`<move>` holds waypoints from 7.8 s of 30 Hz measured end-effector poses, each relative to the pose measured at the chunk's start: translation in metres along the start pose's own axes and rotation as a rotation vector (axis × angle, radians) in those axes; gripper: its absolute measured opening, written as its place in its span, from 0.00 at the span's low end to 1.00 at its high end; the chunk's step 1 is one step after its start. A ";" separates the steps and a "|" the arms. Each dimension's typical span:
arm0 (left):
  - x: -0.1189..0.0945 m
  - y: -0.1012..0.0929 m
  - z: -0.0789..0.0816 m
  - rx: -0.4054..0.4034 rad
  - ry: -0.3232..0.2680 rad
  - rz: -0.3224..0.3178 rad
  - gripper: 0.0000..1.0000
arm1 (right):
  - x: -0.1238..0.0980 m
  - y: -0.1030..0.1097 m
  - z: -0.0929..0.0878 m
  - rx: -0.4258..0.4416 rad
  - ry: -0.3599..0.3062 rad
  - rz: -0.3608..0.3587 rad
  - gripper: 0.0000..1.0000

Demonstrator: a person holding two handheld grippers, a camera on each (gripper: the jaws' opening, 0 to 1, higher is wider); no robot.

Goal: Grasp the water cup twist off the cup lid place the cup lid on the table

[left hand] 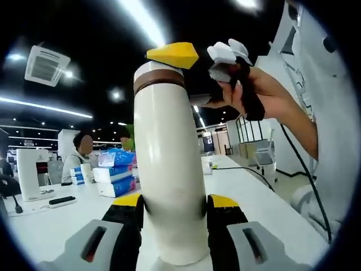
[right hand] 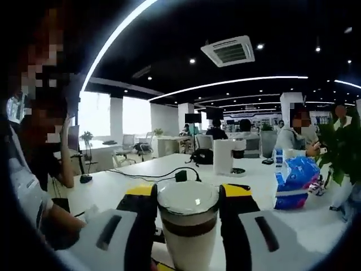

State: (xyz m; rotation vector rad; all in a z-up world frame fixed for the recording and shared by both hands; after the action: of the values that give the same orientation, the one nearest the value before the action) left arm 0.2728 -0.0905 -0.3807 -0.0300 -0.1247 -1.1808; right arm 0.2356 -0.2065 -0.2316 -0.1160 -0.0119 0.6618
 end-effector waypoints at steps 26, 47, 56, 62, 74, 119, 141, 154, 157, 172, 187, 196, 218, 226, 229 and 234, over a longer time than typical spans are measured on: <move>0.000 0.003 -0.002 -0.024 -0.010 0.003 0.45 | 0.014 -0.028 -0.004 -0.049 -0.037 0.555 0.45; 0.001 0.005 -0.002 -0.030 -0.012 0.003 0.45 | 0.026 -0.029 -0.012 -0.016 -0.090 0.709 0.54; 0.001 0.004 -0.002 -0.016 -0.010 0.002 0.45 | -0.005 -0.031 0.008 -0.032 -0.025 0.484 0.74; 0.001 0.004 -0.001 -0.011 -0.009 0.002 0.45 | -0.034 -0.013 0.020 0.066 -0.104 0.271 0.76; 0.001 0.004 -0.001 -0.014 -0.008 0.003 0.45 | -0.057 0.028 -0.003 0.068 -0.084 -0.075 0.78; 0.002 0.005 -0.003 -0.022 -0.005 0.008 0.45 | 0.006 -0.013 -0.010 0.044 0.001 0.134 0.45; 0.002 0.005 -0.004 -0.034 -0.007 0.014 0.45 | 0.017 -0.033 -0.014 0.029 -0.038 0.527 0.45; 0.002 0.004 -0.004 -0.042 -0.010 0.015 0.45 | 0.025 -0.040 -0.016 0.035 -0.098 0.755 0.45; 0.001 0.004 -0.004 -0.038 -0.008 0.010 0.45 | 0.025 -0.040 -0.017 0.025 -0.119 0.807 0.46; 0.004 -0.001 -0.007 -0.035 0.050 0.013 0.47 | 0.024 -0.014 -0.016 -0.060 -0.155 0.930 0.46; 0.009 0.001 0.001 -0.073 0.129 0.034 0.48 | 0.027 -0.036 -0.021 0.044 -0.152 0.920 0.46; 0.015 0.002 -0.004 -0.098 0.059 0.024 0.49 | 0.024 -0.035 -0.022 0.054 -0.142 0.891 0.46; 0.016 0.000 -0.002 -0.086 0.054 0.036 0.49 | -0.049 0.016 -0.009 0.048 0.014 0.055 0.80; 0.016 0.000 -0.002 -0.093 0.049 0.036 0.49 | -0.042 0.023 -0.005 0.027 -0.020 -0.061 0.78; 0.015 0.000 -0.002 -0.095 0.049 0.036 0.49 | -0.029 0.019 -0.002 0.060 -0.028 -0.054 0.77; 0.015 0.000 0.000 -0.100 0.049 0.041 0.48 | -0.002 0.011 -0.001 0.148 -0.042 -0.042 0.75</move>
State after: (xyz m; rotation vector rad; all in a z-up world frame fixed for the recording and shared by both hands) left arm 0.2783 -0.1041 -0.3790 -0.0909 -0.0223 -1.1453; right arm 0.2274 -0.1987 -0.2338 0.0404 -0.0060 0.6212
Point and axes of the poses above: the point that each gripper's makers call its tool centre point, and the gripper's own axes: x roughly forward along the fingers, y roughly to its left, z roughly out of its top, the point moved 8 cm from there along -x, roughly backward along the fingers, and after that the axes turned 7 degrees about -x, right-handed, at the moved point
